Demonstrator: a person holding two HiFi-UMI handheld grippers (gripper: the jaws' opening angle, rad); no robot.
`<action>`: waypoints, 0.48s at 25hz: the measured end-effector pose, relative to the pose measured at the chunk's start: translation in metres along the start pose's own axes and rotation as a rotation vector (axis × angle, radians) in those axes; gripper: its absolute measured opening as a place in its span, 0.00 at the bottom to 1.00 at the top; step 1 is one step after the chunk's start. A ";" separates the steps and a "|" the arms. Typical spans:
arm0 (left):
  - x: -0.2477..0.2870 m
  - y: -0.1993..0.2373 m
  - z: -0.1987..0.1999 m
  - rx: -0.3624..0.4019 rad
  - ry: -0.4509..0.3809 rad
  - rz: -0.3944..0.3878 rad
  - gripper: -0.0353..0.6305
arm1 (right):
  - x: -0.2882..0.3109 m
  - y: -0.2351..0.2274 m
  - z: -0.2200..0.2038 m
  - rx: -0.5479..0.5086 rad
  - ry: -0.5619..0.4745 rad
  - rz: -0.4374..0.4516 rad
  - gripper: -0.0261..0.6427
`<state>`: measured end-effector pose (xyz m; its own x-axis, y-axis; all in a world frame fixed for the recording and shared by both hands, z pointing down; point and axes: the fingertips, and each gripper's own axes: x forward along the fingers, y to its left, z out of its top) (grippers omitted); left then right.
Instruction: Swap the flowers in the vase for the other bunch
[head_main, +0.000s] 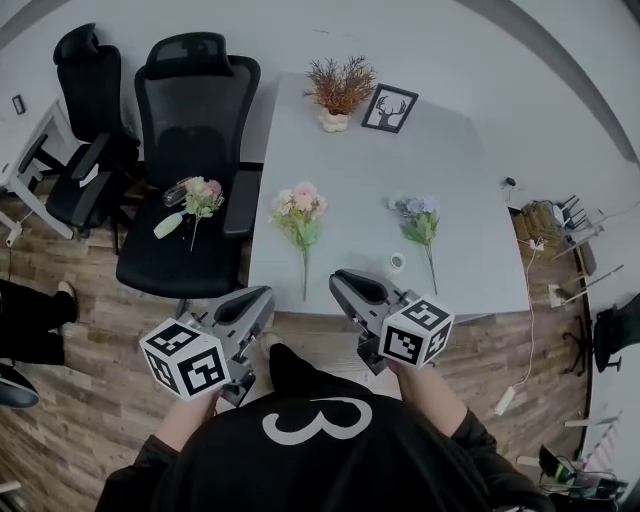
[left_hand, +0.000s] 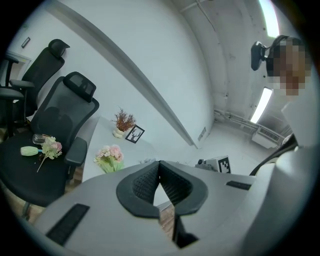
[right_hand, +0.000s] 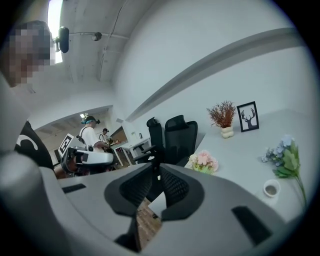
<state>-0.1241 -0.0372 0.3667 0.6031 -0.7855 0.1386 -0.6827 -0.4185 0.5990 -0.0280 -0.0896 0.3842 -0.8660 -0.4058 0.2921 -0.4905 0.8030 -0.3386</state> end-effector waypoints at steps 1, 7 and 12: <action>-0.001 0.007 0.001 -0.006 0.000 0.010 0.07 | 0.007 -0.005 0.003 0.001 0.001 -0.001 0.10; -0.001 0.061 0.017 -0.067 -0.003 0.085 0.07 | 0.064 -0.024 0.018 0.001 0.029 0.017 0.24; 0.015 0.092 0.038 -0.071 -0.009 0.105 0.07 | 0.107 -0.052 0.019 -0.016 0.081 -0.022 0.31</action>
<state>-0.1935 -0.1045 0.3938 0.5259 -0.8274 0.1971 -0.7108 -0.3003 0.6360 -0.0967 -0.1832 0.4164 -0.8442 -0.3873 0.3706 -0.5069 0.8016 -0.3169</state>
